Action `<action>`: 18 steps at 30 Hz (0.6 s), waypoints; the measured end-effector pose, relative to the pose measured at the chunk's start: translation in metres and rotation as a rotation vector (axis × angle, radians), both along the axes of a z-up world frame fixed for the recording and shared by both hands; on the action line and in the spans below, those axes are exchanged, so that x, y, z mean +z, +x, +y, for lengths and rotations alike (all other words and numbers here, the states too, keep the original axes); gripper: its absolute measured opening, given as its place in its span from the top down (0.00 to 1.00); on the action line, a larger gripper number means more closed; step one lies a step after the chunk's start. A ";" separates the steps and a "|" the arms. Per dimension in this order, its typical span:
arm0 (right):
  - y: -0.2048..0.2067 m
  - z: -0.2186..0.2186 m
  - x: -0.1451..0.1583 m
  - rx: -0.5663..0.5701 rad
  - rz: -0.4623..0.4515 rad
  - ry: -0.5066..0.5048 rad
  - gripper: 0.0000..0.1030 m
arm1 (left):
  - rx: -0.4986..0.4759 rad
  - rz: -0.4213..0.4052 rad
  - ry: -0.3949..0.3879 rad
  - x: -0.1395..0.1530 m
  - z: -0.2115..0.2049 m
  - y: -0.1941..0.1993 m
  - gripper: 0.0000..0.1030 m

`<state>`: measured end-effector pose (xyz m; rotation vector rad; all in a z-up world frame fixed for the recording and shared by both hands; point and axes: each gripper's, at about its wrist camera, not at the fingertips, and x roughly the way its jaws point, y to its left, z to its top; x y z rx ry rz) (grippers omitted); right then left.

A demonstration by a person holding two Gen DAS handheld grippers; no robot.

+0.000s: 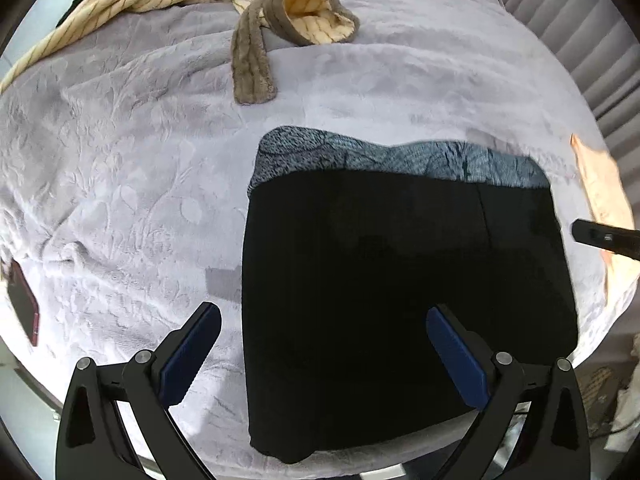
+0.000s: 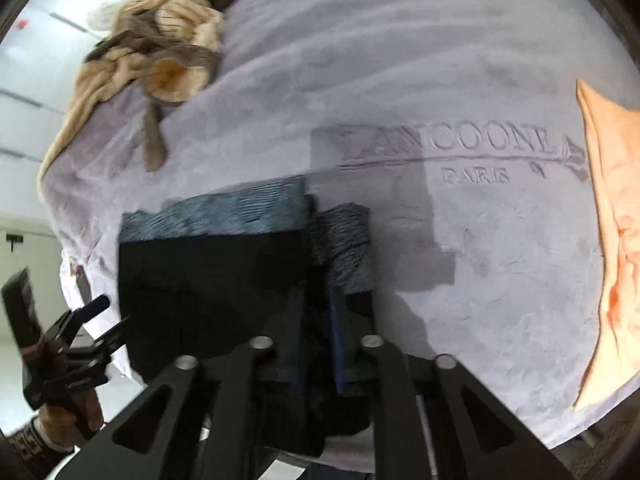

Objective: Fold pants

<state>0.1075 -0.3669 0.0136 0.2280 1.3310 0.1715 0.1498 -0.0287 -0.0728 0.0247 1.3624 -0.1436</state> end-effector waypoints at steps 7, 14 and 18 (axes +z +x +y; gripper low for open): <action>-0.026 0.039 -0.028 0.123 0.051 -0.110 0.37 | -0.010 0.053 0.025 -0.007 -0.010 -0.005 0.00; -0.046 0.029 -0.028 0.116 0.067 -0.116 0.21 | -0.027 0.054 0.059 0.003 -0.025 -0.007 0.00; -0.057 0.014 -0.016 0.079 0.076 -0.096 0.19 | -0.005 0.052 0.064 0.011 -0.036 -0.007 0.00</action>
